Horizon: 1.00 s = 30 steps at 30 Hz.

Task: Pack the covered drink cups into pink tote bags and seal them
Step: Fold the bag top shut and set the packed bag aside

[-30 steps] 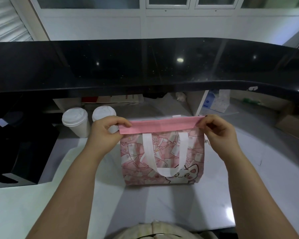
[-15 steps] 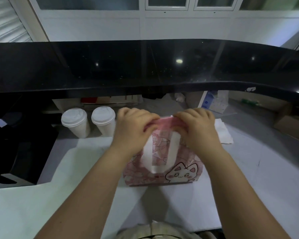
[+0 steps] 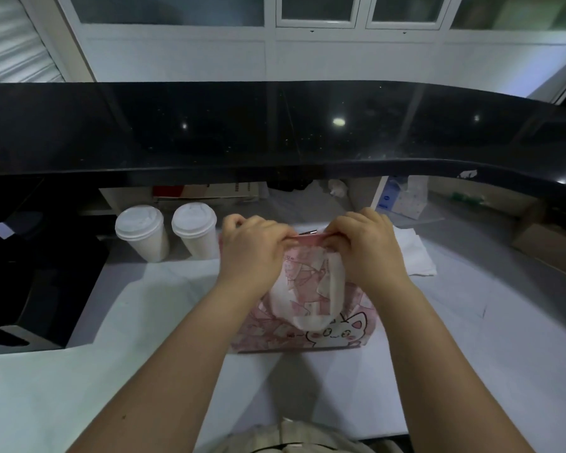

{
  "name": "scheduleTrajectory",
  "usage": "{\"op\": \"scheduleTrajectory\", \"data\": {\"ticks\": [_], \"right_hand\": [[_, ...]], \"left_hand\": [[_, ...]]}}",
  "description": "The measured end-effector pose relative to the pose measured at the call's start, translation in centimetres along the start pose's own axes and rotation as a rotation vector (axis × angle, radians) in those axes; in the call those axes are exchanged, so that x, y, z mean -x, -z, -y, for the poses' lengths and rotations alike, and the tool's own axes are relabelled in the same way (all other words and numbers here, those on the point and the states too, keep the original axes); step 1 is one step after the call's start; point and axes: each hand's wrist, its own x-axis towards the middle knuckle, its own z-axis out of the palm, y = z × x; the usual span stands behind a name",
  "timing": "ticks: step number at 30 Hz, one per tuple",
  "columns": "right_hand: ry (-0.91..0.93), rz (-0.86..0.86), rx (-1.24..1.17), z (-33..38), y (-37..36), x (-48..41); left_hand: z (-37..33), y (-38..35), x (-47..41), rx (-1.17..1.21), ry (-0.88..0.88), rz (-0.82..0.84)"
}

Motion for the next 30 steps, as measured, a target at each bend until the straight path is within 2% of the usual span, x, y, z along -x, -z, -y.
{"op": "scheduleTrajectory", "data": {"ticks": [3,10,18,22,24,27,30], "right_hand": [[-0.042,0.037,0.0,-1.3,0.7,-0.1],[-0.017,-0.042,0.023,-0.6,0.1,0.5],[-0.09,0.054,-0.107,-2.3,1.0,0.8],[-0.061,-0.026,-0.117,-2.0,0.8,1.0],[-0.121,-0.045,-0.174,-2.4,0.8,1.3],[-0.323,-0.029,-0.272,-3.5,0.9,1.9],[-0.376,-0.017,-0.338,-3.8,0.6,2.1]], "left_hand": [[1.0,0.5,0.5,0.014,0.038,0.008],[1.6,1.1,0.6,0.033,0.075,-0.004],[3.4,2.1,1.1,0.089,0.038,0.066],[3.1,1.6,1.4,0.081,0.052,0.01],[3.6,1.7,1.6,0.08,0.068,-0.03],[5.6,2.3,2.2,0.089,0.072,-0.025],[6.9,2.5,2.6,0.196,0.148,0.005]]}}
